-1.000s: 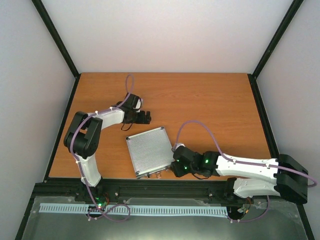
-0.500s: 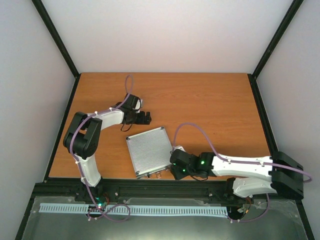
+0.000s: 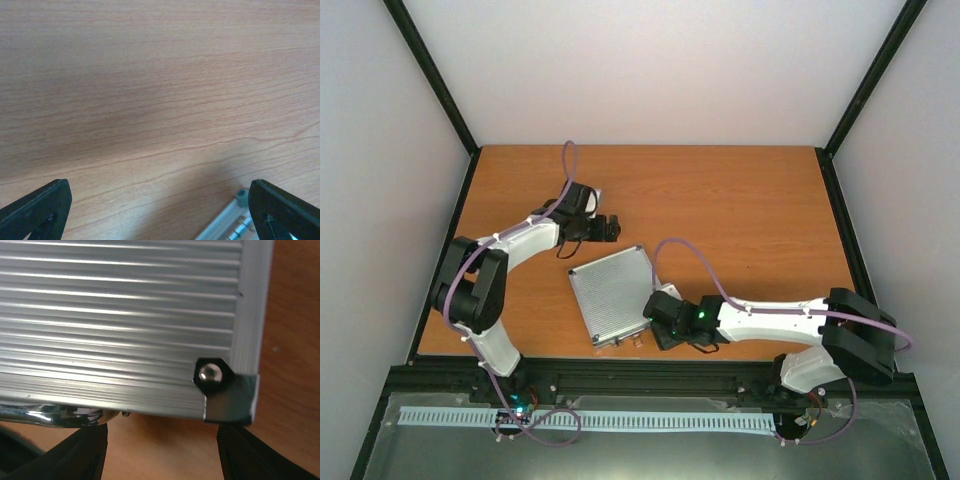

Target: Pack up texas hold em set

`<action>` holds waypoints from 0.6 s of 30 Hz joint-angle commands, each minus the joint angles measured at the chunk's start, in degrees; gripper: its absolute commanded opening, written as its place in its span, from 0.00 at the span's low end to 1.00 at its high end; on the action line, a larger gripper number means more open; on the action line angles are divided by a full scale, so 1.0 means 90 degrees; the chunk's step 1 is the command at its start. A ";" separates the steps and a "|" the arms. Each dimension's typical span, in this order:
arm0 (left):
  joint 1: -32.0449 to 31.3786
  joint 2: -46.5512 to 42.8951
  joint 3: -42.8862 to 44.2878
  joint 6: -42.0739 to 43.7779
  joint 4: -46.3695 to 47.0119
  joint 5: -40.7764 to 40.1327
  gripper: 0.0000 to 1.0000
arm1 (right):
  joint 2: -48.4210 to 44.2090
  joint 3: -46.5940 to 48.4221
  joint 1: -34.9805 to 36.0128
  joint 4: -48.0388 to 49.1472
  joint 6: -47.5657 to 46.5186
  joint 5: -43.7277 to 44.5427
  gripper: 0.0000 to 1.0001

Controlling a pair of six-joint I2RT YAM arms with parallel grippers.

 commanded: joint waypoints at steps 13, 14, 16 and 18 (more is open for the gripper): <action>0.0035 -0.0473 -0.0322 0.0068 0.0037 -0.0049 1.00 | 0.0672 0.0548 -0.1027 0.1135 -0.0892 0.0508 0.62; 0.0035 -0.0467 -0.0331 0.0066 0.0026 -0.0049 1.00 | 0.0718 0.0579 -0.1085 0.1165 -0.0954 0.0478 0.62; 0.0035 -0.0459 -0.0329 0.0072 0.0016 -0.0048 1.00 | 0.0770 0.0664 -0.1165 0.1110 -0.1037 0.0445 0.62; 0.0040 -0.0483 -0.0340 0.0079 0.0004 -0.0055 1.00 | 0.0681 0.0657 -0.1159 0.1072 -0.1067 0.0327 0.62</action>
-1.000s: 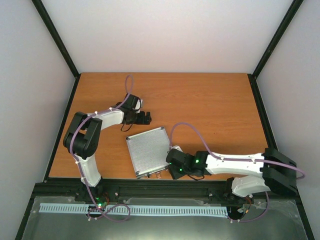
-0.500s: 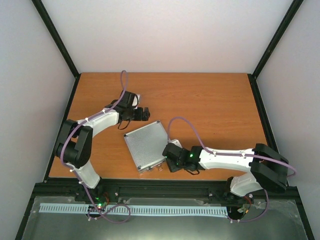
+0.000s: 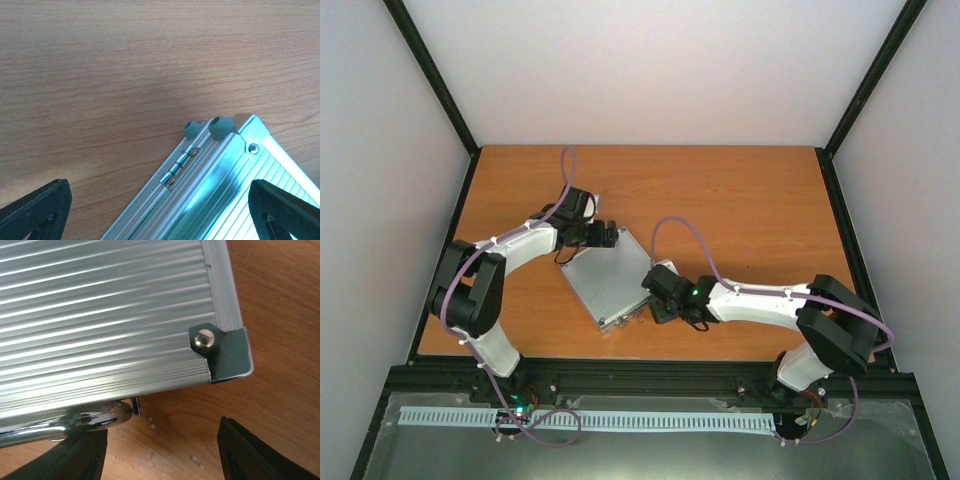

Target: Pack up texas hold em set

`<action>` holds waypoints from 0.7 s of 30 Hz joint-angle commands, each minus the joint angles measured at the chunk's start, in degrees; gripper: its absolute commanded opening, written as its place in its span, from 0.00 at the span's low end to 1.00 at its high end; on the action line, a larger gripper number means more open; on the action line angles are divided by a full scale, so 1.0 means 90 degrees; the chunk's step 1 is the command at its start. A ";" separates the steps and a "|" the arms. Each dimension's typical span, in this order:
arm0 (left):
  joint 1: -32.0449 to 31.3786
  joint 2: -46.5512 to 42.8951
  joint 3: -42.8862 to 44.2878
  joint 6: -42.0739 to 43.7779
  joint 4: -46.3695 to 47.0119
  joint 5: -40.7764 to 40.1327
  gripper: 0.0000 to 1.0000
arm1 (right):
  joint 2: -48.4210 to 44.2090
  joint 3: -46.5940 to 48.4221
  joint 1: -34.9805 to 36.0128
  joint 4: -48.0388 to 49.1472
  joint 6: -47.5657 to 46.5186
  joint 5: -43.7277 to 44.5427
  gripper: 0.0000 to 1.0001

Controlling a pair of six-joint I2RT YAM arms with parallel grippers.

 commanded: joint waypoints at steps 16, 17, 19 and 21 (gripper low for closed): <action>0.0035 0.0060 0.0026 0.0085 0.0099 -0.0079 1.00 | -0.1406 -0.1215 0.0180 0.1249 -0.0855 -0.1939 0.56; 0.0035 0.0088 0.0032 0.0094 0.0085 -0.0079 1.00 | -0.1437 -0.1338 0.0177 0.1474 -0.0853 -0.2126 0.56; 0.0036 0.0124 0.0052 0.0106 0.0064 -0.0088 1.00 | -0.1474 -0.1588 0.0175 0.1918 -0.0840 -0.2469 0.56; 0.0035 0.0154 0.0058 0.0117 0.0059 -0.0089 1.00 | -0.1476 -0.1797 0.0175 0.2332 -0.0866 -0.2679 0.59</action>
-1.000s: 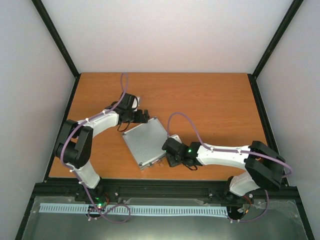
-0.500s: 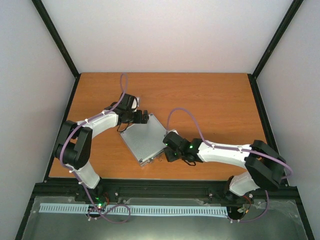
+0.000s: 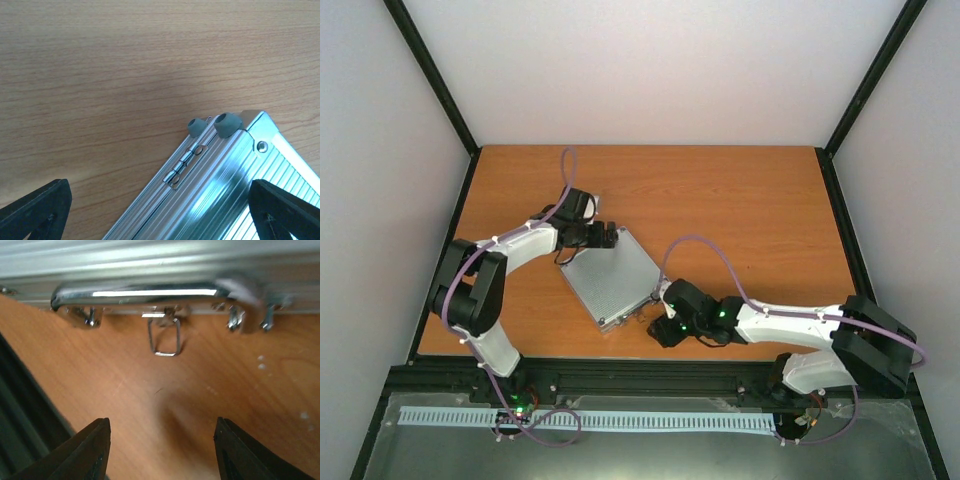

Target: Pack up texas hold em set

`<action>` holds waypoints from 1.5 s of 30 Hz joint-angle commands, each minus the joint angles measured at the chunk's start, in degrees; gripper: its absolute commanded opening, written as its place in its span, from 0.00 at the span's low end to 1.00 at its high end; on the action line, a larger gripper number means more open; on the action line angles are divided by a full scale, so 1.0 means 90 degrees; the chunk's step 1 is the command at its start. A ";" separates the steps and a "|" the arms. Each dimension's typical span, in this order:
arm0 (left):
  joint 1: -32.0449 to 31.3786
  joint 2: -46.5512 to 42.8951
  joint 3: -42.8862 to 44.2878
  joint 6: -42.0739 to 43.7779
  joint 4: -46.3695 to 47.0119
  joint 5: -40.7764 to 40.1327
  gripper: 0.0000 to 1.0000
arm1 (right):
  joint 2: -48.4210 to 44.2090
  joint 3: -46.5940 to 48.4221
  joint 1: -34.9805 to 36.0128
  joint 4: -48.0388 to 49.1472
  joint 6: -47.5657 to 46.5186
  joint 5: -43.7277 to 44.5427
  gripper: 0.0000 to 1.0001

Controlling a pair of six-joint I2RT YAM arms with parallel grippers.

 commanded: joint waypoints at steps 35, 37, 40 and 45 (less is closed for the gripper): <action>0.0035 0.0047 0.0103 0.0151 0.0003 0.0016 1.00 | 0.1417 -0.0051 -0.0437 0.2257 -0.0483 -0.0795 0.72; 0.0035 0.0052 0.0110 0.0153 -0.0005 0.0004 1.00 | 0.1494 0.0056 -0.0315 0.2184 -0.0488 -0.0627 0.72; 0.0035 0.0056 0.0102 0.0145 0.0003 0.0011 1.00 | 0.1585 0.0220 -0.0143 0.2008 -0.0438 -0.0210 0.68; 0.0035 0.0038 0.0085 0.0144 -0.0007 0.0027 1.00 | 0.1718 0.0346 0.0233 0.1777 -0.0121 0.0759 0.62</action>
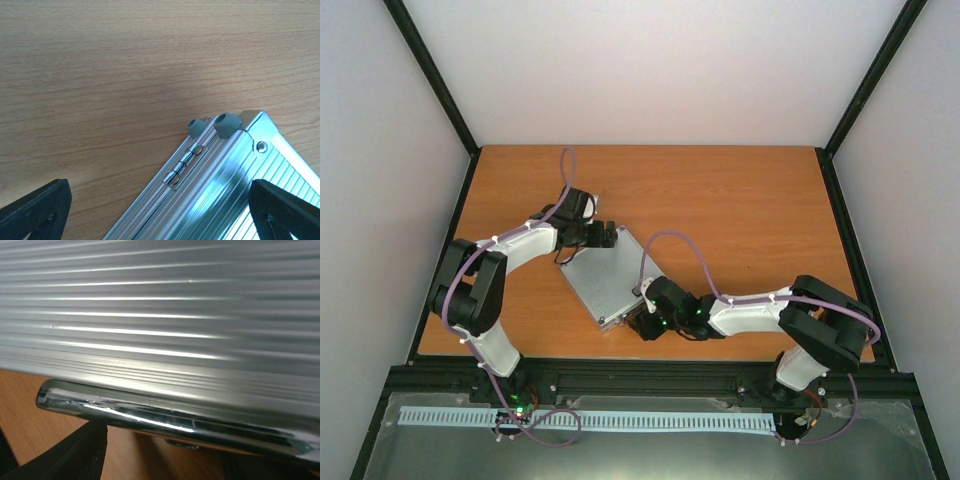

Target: Pack up texas hold em set

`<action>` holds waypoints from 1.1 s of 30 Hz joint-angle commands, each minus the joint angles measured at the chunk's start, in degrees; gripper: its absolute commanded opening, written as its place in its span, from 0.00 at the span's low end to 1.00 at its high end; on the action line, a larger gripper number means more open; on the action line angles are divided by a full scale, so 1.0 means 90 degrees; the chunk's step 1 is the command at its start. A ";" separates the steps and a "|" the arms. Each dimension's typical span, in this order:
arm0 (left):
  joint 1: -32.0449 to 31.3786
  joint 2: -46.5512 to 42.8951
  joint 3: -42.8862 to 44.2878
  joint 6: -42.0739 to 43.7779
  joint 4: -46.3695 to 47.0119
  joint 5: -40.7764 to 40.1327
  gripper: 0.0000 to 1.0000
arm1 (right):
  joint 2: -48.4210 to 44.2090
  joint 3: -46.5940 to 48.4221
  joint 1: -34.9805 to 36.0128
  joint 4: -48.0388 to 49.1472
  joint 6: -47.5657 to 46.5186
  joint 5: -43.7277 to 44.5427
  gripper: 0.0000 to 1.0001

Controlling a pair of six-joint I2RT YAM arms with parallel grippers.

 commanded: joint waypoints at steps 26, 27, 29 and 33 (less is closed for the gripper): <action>0.0040 -0.0367 0.0550 0.0090 -0.0357 -0.0007 0.99 | 0.0054 -0.0098 0.0909 -0.0105 0.0674 0.2428 0.03; 0.0036 -0.0459 0.0626 0.0084 -0.0404 -0.0039 0.99 | 0.0056 -0.0098 0.0908 -0.0119 0.0673 0.2433 0.03; 0.0035 -0.0665 0.0756 0.0092 -0.0490 -0.0132 0.99 | 0.0056 -0.0102 0.0915 -0.0123 0.0687 0.2441 0.03; 0.0035 -0.0943 0.0933 0.0083 -0.0649 -0.0340 1.00 | -0.0016 -0.0124 0.0909 -0.0203 0.0749 0.2543 0.03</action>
